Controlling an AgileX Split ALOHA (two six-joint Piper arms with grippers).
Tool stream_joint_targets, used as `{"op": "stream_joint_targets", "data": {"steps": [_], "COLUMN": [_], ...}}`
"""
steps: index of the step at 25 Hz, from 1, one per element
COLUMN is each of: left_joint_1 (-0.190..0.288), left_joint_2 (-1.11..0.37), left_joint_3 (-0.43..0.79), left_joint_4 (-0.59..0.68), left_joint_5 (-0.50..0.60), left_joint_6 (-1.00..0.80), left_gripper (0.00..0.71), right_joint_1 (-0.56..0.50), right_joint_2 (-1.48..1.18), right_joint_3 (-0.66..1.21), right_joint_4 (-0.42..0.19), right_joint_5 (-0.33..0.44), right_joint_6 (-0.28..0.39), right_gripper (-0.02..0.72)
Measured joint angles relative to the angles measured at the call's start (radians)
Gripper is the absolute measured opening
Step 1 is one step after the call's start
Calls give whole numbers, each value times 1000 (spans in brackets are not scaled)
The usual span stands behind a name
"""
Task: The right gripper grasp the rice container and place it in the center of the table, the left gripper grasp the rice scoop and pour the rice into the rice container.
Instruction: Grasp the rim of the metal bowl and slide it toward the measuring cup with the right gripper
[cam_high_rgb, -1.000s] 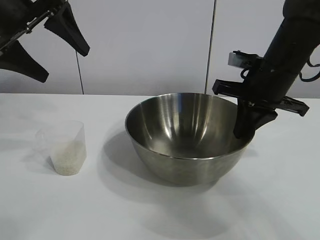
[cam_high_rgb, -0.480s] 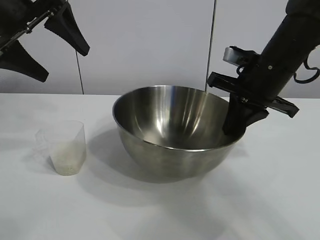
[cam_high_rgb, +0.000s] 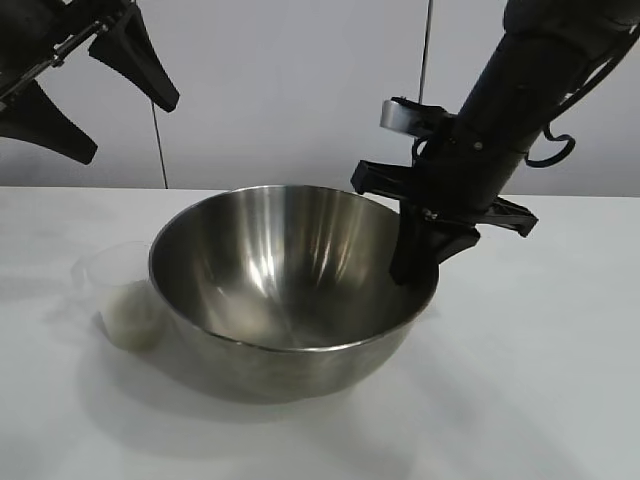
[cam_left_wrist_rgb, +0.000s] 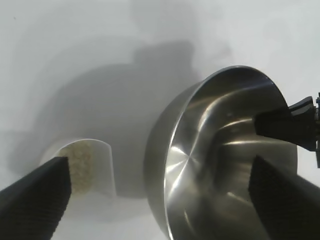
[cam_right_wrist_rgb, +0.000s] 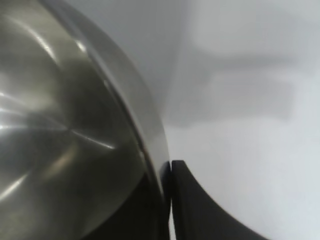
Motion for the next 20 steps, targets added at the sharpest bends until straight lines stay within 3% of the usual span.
{"op": "stream_joint_targets", "data": {"steps": [14,17,20], "left_joint_1": [0,0,0], "left_joint_2": [0,0,0], "left_joint_3": [0,0,0], "left_joint_4": [0,0,0], "left_joint_5": [0,0,0], "left_joint_6": [0,0,0], "left_gripper": [694,694,694], "right_joint_1": [5,7,7], "right_joint_2": [31,31,31], "right_joint_3": [0,0,-1], "right_joint_4": [-32,-29,-28], "right_joint_5": [-27,-28,-30], "right_joint_6": [25,28,28], "right_gripper": [23,109,298]}}
